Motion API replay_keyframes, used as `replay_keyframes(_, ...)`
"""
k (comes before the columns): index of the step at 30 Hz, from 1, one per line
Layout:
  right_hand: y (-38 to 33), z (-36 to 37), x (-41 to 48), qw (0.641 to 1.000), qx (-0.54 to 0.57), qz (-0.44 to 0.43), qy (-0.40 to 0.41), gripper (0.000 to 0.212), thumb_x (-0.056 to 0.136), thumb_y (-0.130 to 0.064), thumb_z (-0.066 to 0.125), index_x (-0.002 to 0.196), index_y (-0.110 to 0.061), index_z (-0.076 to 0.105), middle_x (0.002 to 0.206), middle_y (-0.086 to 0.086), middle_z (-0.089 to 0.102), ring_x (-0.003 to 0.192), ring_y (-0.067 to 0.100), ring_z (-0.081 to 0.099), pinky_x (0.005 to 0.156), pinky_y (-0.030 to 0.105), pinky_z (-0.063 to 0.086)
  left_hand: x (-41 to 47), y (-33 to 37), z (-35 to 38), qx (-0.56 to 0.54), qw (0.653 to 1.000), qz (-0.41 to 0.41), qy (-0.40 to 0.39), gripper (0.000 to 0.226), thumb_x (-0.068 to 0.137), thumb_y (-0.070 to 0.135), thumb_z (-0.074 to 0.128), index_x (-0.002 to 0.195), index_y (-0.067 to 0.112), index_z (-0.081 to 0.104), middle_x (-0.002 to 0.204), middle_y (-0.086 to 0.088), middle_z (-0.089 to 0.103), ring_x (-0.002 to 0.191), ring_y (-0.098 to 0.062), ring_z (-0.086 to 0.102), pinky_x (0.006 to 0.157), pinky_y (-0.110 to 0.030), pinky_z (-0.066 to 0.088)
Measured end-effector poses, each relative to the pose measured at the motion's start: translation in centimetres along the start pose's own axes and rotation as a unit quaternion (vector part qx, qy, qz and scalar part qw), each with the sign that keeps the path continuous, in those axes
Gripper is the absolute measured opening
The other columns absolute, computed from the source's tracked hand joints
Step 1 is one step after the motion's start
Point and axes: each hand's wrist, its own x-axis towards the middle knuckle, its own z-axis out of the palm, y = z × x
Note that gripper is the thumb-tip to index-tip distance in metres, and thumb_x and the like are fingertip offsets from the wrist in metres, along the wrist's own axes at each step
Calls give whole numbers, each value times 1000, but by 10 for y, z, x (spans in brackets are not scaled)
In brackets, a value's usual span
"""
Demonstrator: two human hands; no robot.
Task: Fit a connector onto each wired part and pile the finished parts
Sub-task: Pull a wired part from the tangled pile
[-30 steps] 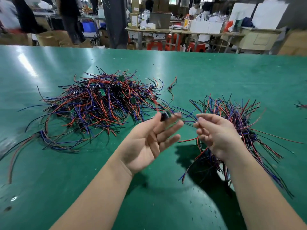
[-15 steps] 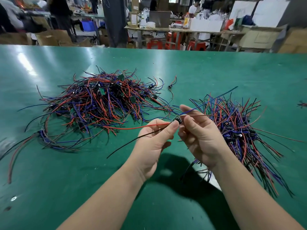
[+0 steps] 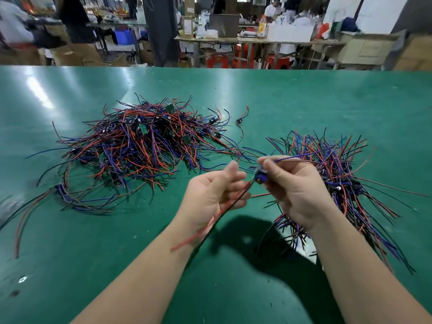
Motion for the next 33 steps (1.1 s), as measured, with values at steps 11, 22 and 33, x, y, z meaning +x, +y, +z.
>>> replay_keyframes(11, -18, -31, 8, 968, 36, -75, 235, 24, 81, -6, 69, 57, -12, 71, 53, -3, 63, 47, 6, 54, 49, 15, 44, -8, -10, 4, 179, 982, -18, -50, 7, 73, 2, 77, 77, 5, 71, 62, -7, 68, 51, -12, 61, 54, -23, 54)
replay_keyframes(22, -9, -21, 8, 980, -44, -93, 171, 14, 85, -11, 68, 92, -19, 58, 79, 0, 61, 54, 9, 59, 53, 20, 46, -2, 1, 1, 6, 997, -3, 75, 29, 57, 21, 75, 81, 8, 65, 65, -2, 70, 58, -10, 68, 52, -19, 54)
replay_keyframes(33, 0, -1, -7, 886, -350, -290, 98, 33, 80, -7, 70, 109, -22, 67, 95, -5, 71, 85, 8, 68, 81, 24, 53, 8, 13, -23, 243, 959, 104, 102, 21, 86, 35, 65, 74, 21, 76, 88, 7, 75, 86, -6, 68, 75, -28, 55)
